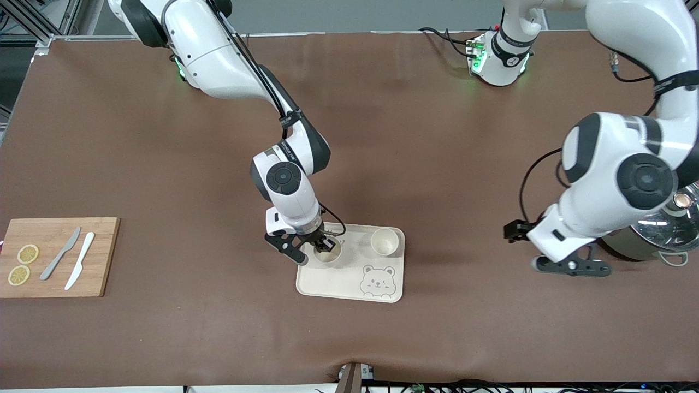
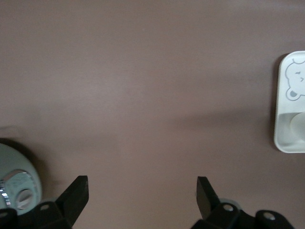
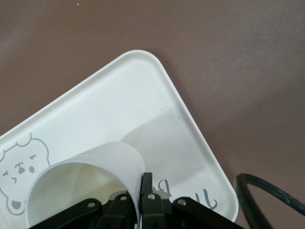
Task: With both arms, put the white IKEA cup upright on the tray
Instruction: 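Lower the cup onto the tray with the right gripper while the left gripper withdraws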
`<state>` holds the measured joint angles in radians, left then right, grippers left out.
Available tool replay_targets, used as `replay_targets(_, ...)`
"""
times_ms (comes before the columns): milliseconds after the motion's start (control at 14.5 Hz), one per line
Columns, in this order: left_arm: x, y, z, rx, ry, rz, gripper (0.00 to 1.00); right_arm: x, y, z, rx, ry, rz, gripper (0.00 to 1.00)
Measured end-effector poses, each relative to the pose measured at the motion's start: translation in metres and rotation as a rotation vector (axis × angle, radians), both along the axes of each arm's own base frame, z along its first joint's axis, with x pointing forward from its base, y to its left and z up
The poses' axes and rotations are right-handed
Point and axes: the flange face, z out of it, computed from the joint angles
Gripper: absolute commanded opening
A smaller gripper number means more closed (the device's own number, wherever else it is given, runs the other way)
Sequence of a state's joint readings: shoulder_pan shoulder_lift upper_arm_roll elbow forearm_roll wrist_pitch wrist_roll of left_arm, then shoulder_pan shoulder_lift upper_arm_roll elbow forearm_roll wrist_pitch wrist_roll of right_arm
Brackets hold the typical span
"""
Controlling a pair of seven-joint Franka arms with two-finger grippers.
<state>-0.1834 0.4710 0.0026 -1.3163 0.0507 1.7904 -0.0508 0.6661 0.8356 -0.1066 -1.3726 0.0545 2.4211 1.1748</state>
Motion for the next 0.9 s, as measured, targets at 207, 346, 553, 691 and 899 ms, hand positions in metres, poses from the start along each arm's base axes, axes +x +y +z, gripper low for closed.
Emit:
replay_targets(207,-0.004,0.047,0.033,-0.004,-0.018,-0.011,1.0,-0.005,0.003,-0.016,-0.059,-0.015,0.003,0.0)
replay_targets(346,-0.012,0.056,0.045,-0.016,0.0,0.003,1.0,-0.007,0.008,-0.019,-0.074,-0.03,0.004,0.0)
replay_targets(553,-0.023,0.055,0.06,-0.033,0.02,0.055,1.0,-0.008,0.009,-0.019,-0.075,-0.031,0.002,0.0)
replay_targets(691,-0.034,0.046,0.079,-0.042,0.017,0.07,1.0,-0.008,0.009,-0.019,-0.075,-0.031,0.001,0.06)
replay_targets(899,-0.056,0.03,0.113,-0.053,0.011,0.069,1.0,-0.008,0.009,-0.019,-0.075,-0.031,-0.001,1.0)
